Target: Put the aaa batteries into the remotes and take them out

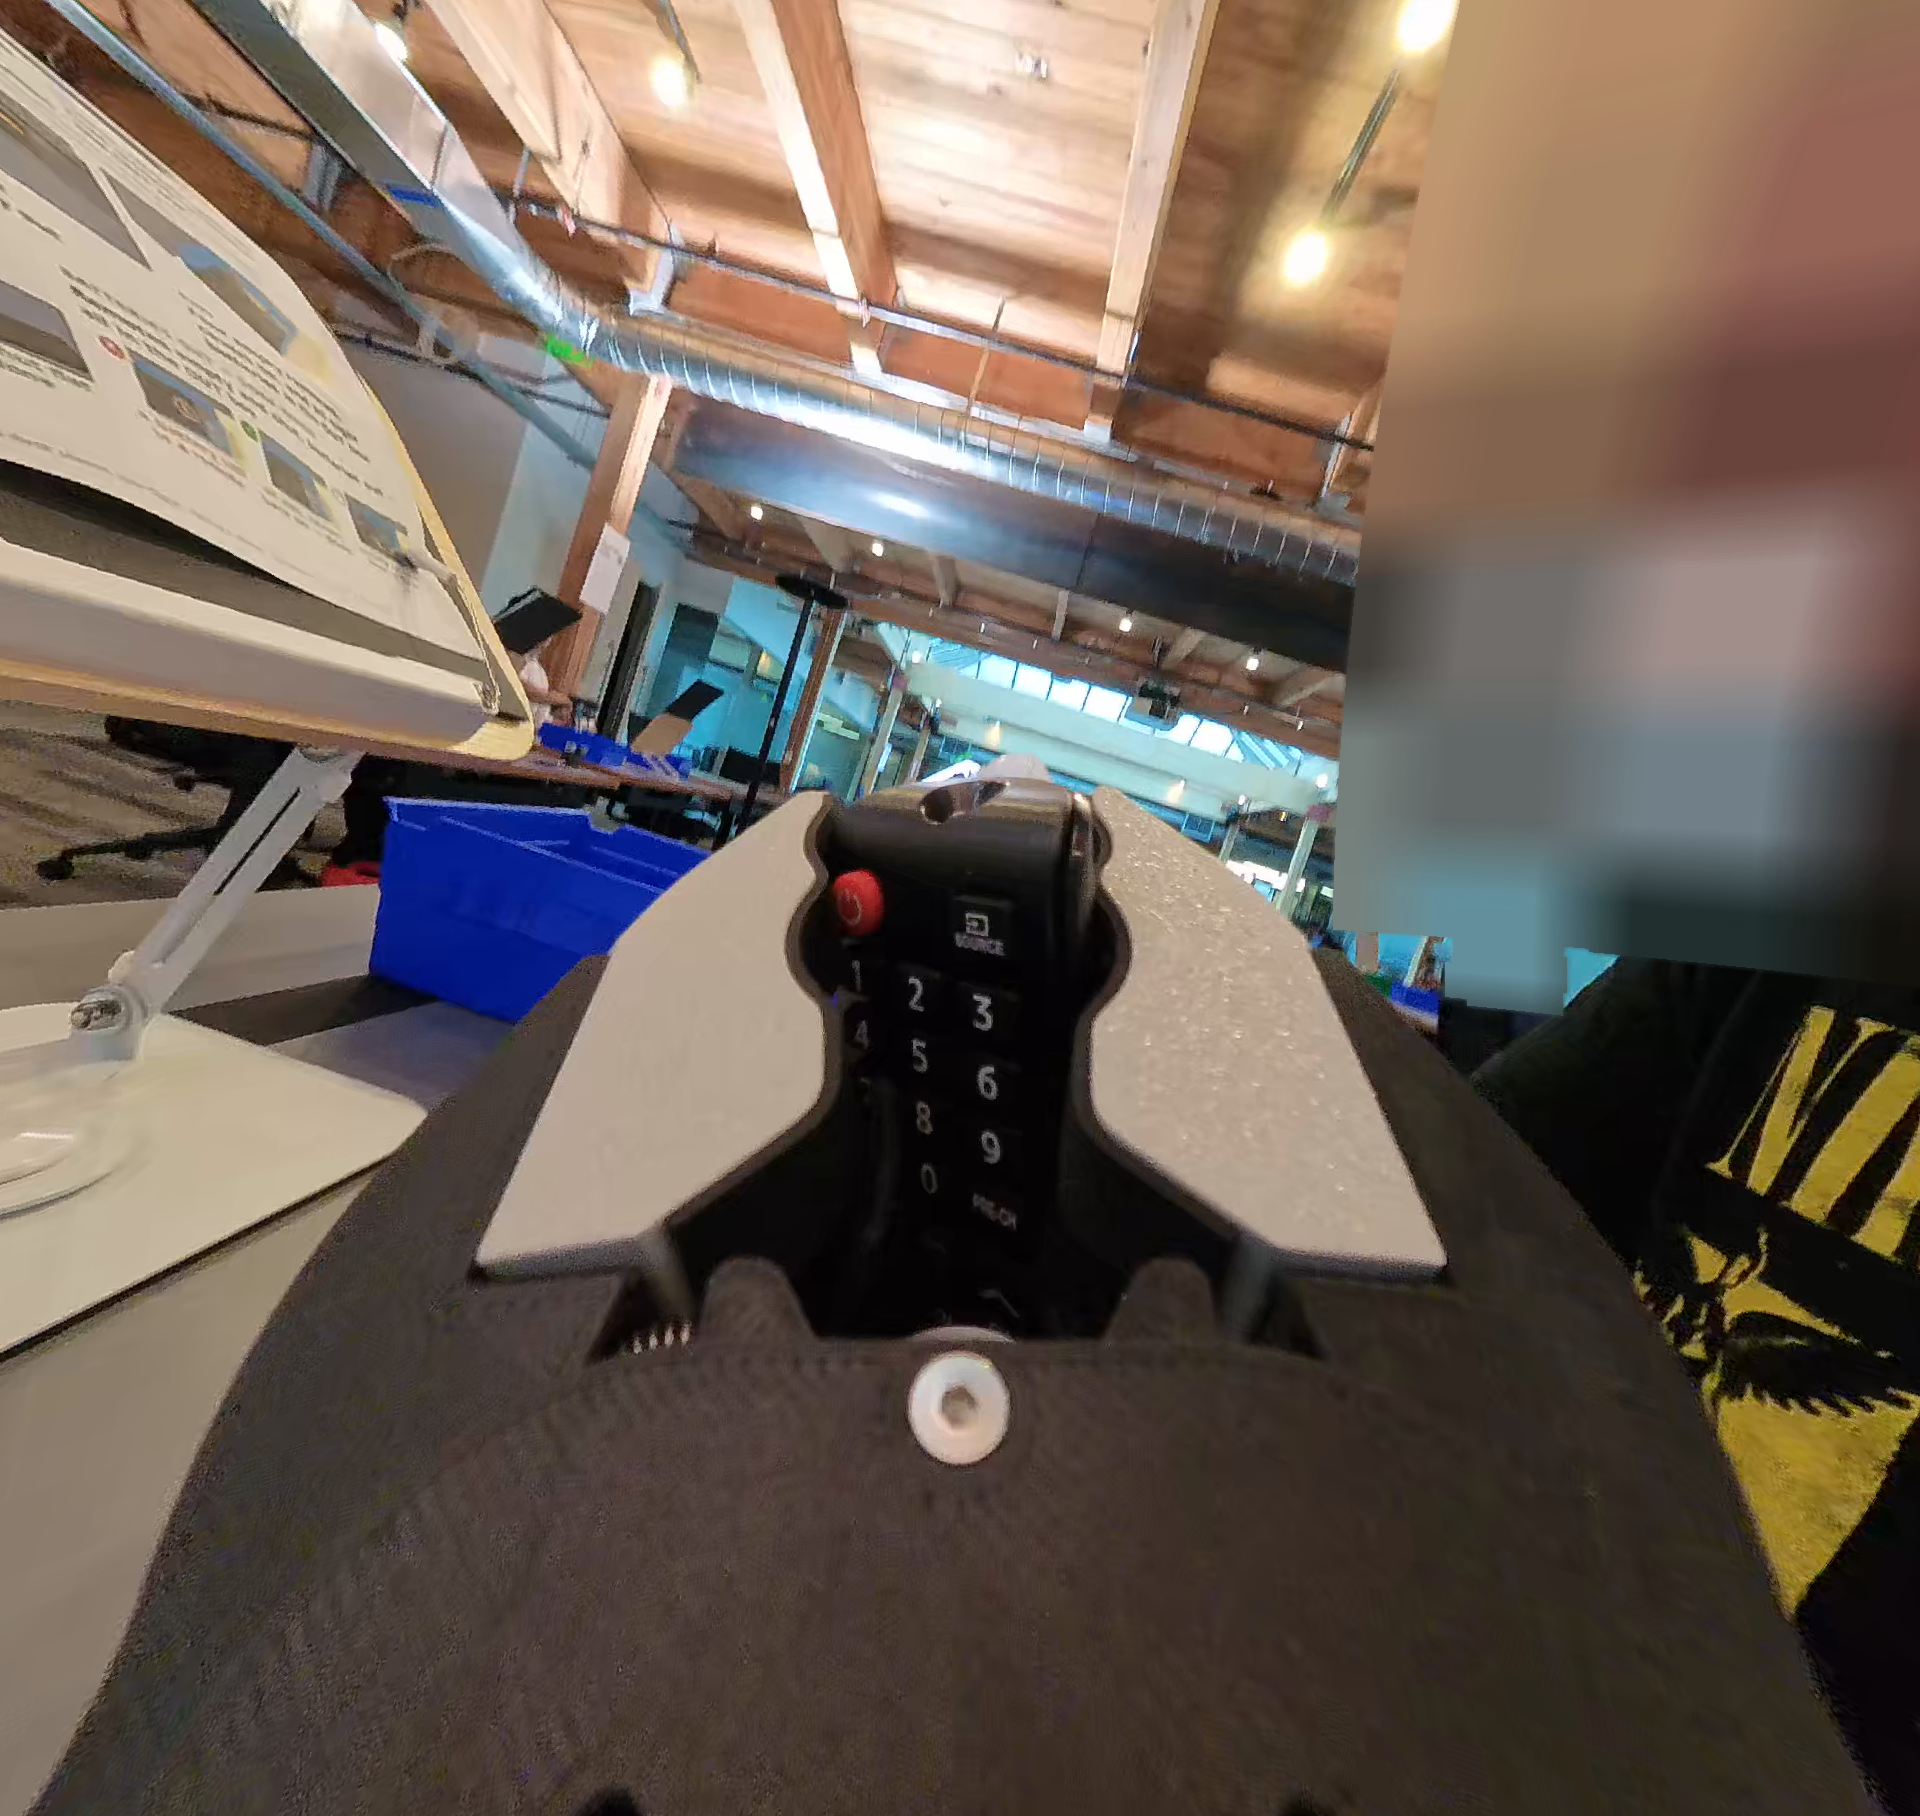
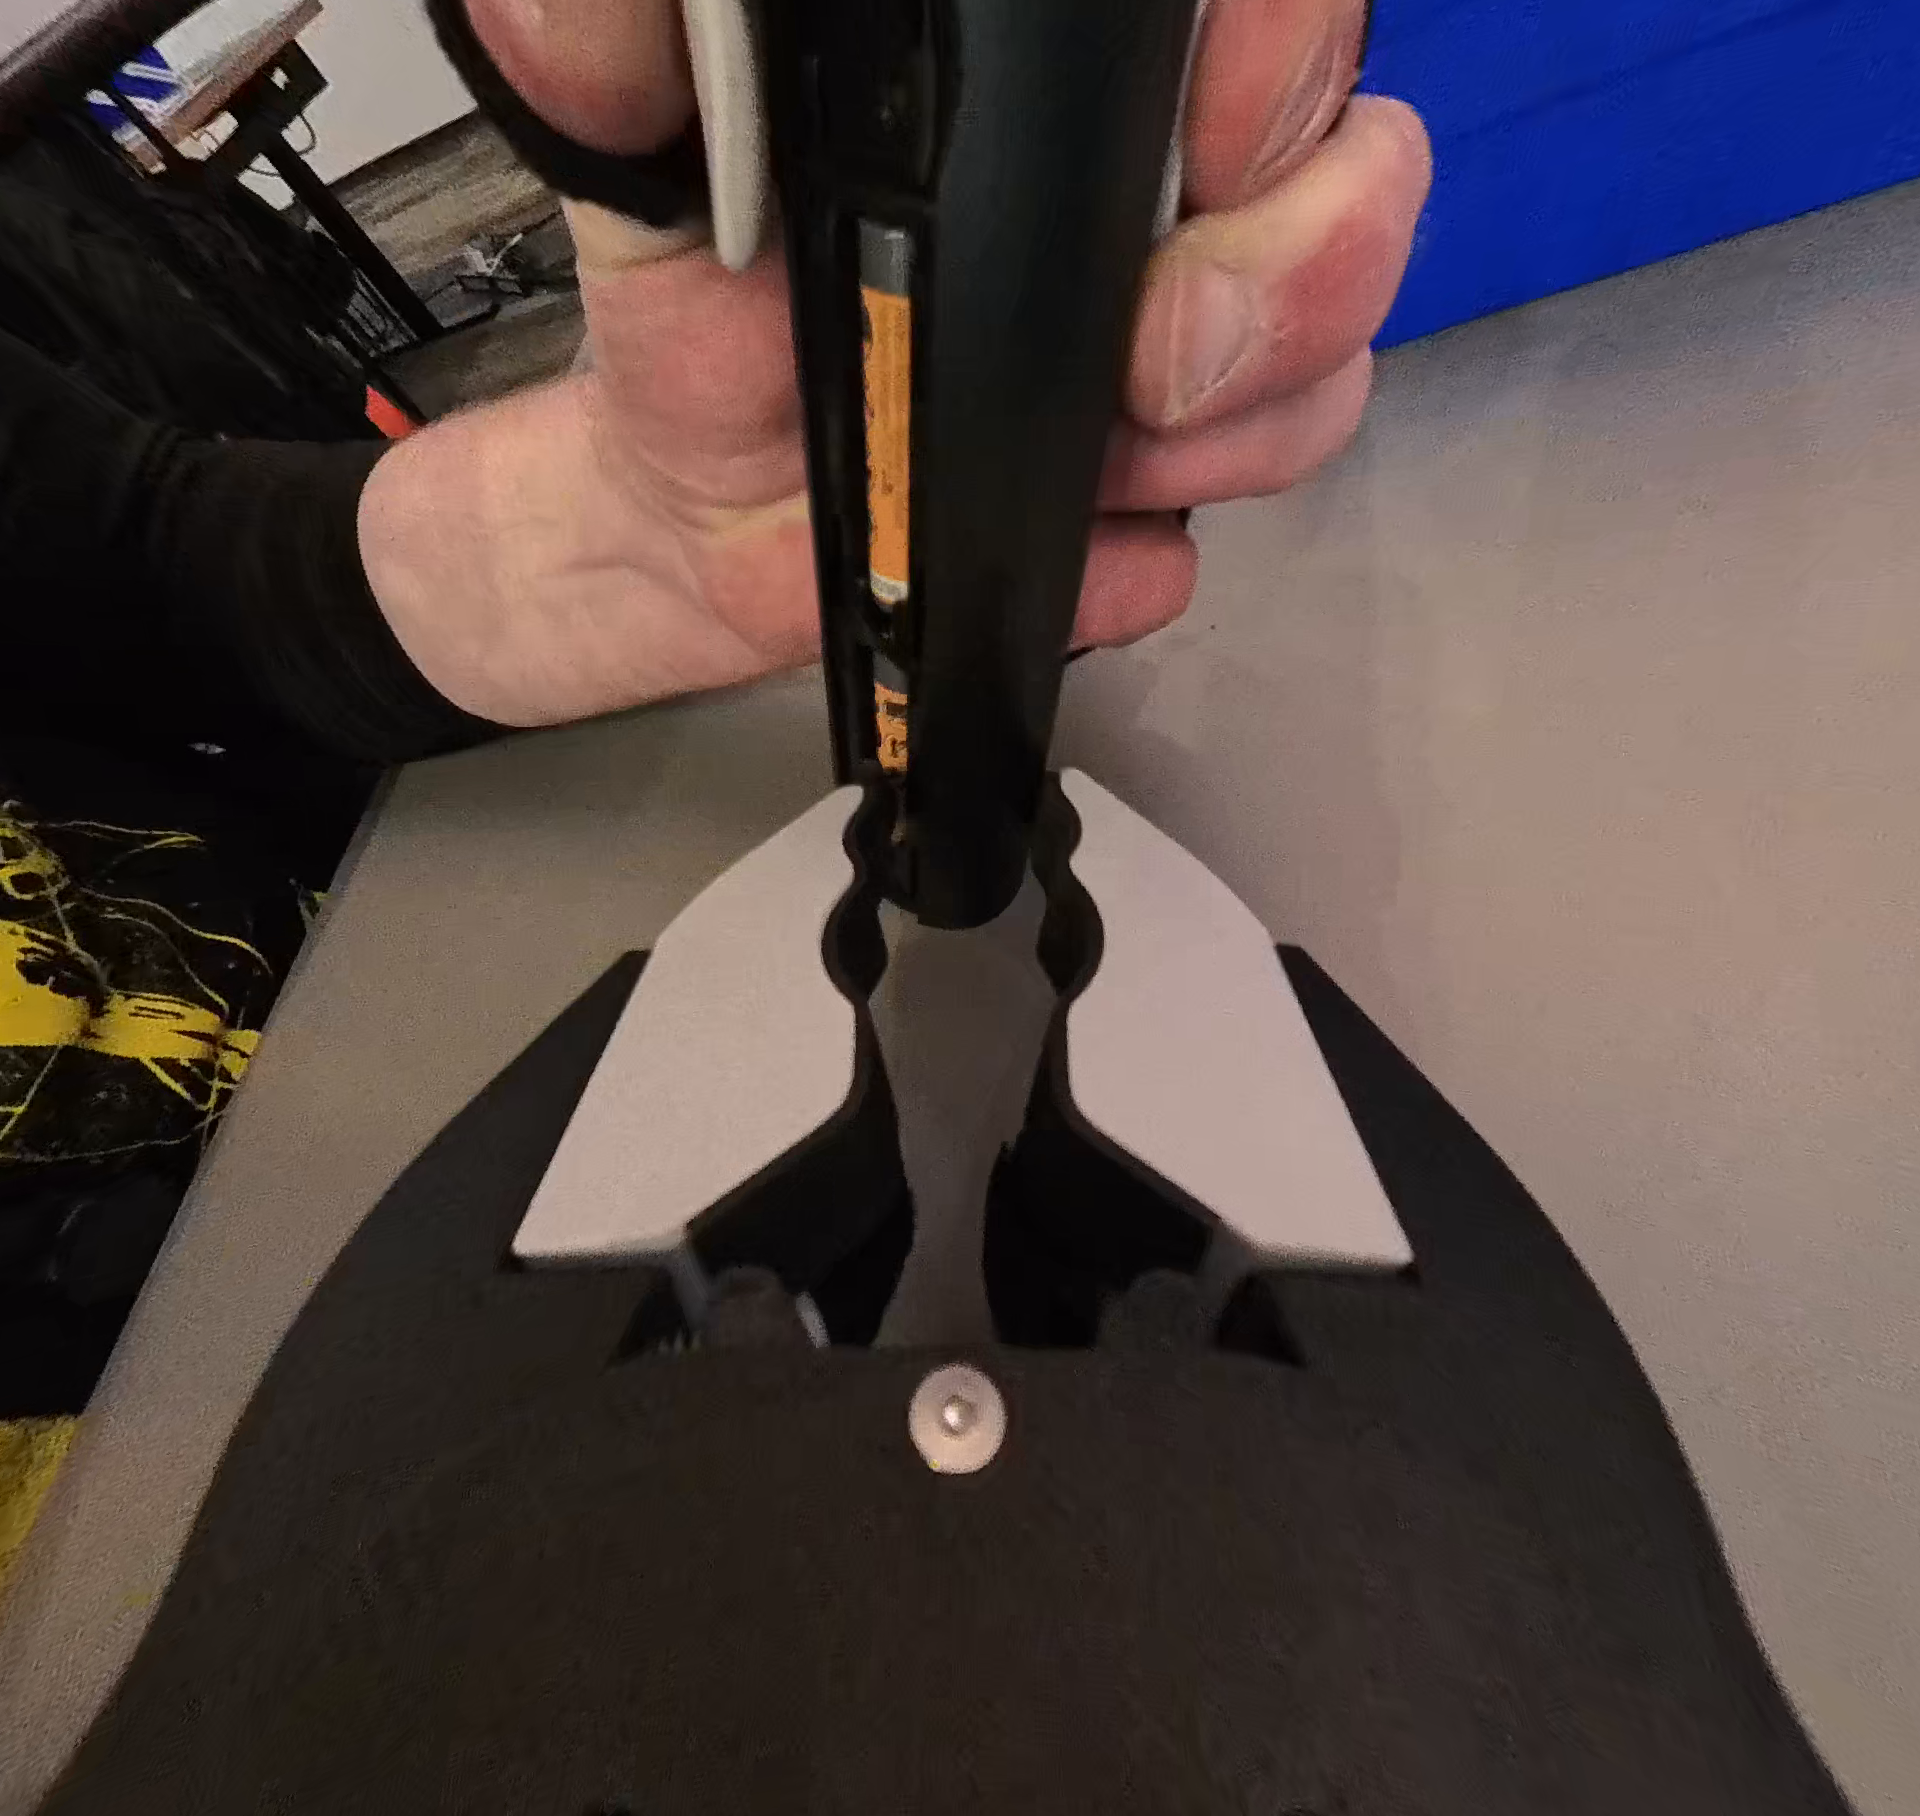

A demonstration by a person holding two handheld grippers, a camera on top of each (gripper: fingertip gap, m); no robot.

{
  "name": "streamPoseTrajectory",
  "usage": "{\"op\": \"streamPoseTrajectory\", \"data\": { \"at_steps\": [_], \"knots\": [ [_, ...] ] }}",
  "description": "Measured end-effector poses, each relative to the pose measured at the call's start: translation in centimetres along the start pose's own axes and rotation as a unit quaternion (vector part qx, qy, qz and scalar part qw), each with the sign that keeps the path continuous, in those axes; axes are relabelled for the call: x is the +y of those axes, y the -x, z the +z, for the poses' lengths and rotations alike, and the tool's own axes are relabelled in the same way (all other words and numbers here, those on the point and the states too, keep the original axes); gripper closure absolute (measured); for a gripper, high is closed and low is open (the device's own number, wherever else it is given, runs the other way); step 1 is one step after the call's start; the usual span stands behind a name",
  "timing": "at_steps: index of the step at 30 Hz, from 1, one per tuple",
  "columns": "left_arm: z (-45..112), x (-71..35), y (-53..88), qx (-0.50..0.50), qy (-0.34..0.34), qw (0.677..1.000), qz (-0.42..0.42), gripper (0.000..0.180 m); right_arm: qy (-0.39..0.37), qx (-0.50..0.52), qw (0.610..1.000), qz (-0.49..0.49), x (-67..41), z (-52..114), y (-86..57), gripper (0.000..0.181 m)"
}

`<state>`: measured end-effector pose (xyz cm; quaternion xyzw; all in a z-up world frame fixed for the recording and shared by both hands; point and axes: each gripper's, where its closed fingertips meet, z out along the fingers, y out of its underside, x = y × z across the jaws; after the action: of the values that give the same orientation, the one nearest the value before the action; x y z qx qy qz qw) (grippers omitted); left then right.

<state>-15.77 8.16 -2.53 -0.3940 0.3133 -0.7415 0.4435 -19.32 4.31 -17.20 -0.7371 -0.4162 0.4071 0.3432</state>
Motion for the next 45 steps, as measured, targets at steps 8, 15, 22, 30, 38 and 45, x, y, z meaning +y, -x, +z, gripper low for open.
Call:
{"op": "streamPoseTrajectory", "data": {
  "at_steps": [8,15,22,30,38,45],
  "knots": [
    [-0.1,1.6,0.6,0.000,0.027,1.000,0.006,0.138,0.057,0.030,0.998,-0.002,1.5,0.7,-0.8,0.152],
    [-0.8,-2.3,0.1,0.009,-0.059,0.998,0.001,0.138,-0.076,-0.004,0.996,0.036,-1.9,-1.4,-0.3,0.152],
    [-0.4,-1.8,-0.7,0.020,-0.048,0.998,0.019,0.139,-0.114,0.008,0.993,0.037,-3.3,-1.7,-0.4,0.154],
    [-0.3,-0.8,-0.4,0.007,-0.037,0.999,0.022,0.139,-0.074,-0.007,0.997,0.034,-2.0,-1.4,-0.6,0.154],
    [0.4,1.0,0.3,-0.022,0.029,0.998,0.061,0.140,0.033,0.042,0.998,0.011,0.9,-0.1,-1.8,0.153],
    [-0.7,1.9,2.1,-0.054,0.025,0.997,0.039,0.140,0.077,0.088,0.993,-0.017,1.9,0.7,-2.5,0.154]
  ]
}}
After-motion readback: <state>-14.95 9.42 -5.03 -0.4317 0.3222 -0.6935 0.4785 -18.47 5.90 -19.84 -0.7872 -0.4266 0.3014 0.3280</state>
